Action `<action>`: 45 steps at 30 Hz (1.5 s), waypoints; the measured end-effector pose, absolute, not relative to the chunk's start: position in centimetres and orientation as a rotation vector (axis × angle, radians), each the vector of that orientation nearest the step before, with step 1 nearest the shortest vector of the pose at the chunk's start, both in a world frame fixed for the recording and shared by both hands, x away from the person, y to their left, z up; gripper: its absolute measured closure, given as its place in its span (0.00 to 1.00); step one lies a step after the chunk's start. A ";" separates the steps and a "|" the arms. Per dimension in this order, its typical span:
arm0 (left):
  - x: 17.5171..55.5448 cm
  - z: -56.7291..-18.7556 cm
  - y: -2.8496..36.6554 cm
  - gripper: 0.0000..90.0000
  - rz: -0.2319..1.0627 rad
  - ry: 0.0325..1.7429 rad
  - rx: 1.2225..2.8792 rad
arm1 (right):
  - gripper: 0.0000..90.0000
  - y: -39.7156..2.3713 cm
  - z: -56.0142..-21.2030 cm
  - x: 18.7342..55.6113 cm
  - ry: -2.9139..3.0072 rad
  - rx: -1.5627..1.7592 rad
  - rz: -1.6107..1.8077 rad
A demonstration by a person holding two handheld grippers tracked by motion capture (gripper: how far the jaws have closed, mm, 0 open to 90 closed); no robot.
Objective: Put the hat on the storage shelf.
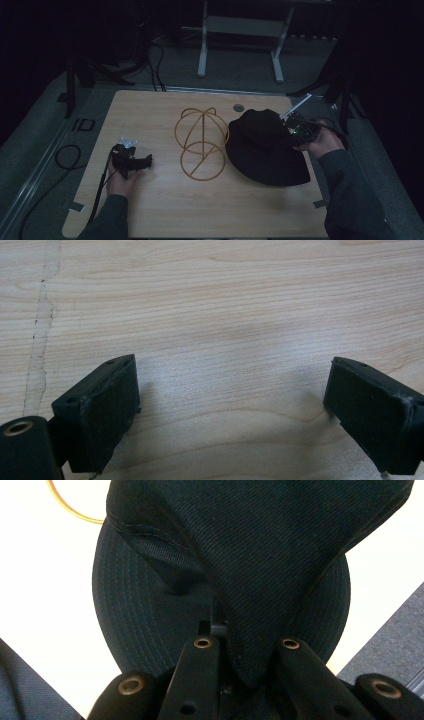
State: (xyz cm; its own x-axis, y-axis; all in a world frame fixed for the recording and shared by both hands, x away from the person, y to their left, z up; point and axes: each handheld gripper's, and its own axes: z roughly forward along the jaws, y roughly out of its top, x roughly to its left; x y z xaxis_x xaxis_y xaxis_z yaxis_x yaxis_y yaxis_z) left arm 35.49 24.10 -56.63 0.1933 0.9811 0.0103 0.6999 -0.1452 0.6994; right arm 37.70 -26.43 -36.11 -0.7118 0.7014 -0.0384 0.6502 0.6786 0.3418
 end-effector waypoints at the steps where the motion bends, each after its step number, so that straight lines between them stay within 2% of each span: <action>1: 35.5 -56.6 24.1 0.09 0.650 1.566 1.914 | 0.97 -26.5 -36.0 37.7 2.723 1.097 0.459; 24: 35.5 -56.6 24.1 0.09 0.651 1.564 1.912 | 0.97 -29.1 -31.6 38.9 2.656 1.094 0.597; 45: 35.5 -56.6 24.0 0.09 0.646 1.557 1.917 | 0.97 -29.4 -27.6 40.3 2.642 1.044 0.711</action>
State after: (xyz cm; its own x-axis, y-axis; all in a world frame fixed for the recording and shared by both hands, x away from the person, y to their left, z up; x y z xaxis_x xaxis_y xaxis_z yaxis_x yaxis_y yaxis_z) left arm 35.55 24.05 -56.63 0.2012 0.9795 0.0091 0.6987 -0.1500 0.6995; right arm 40.25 -29.35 -27.64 -0.7260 0.6874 -0.0203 0.5844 0.6322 0.5087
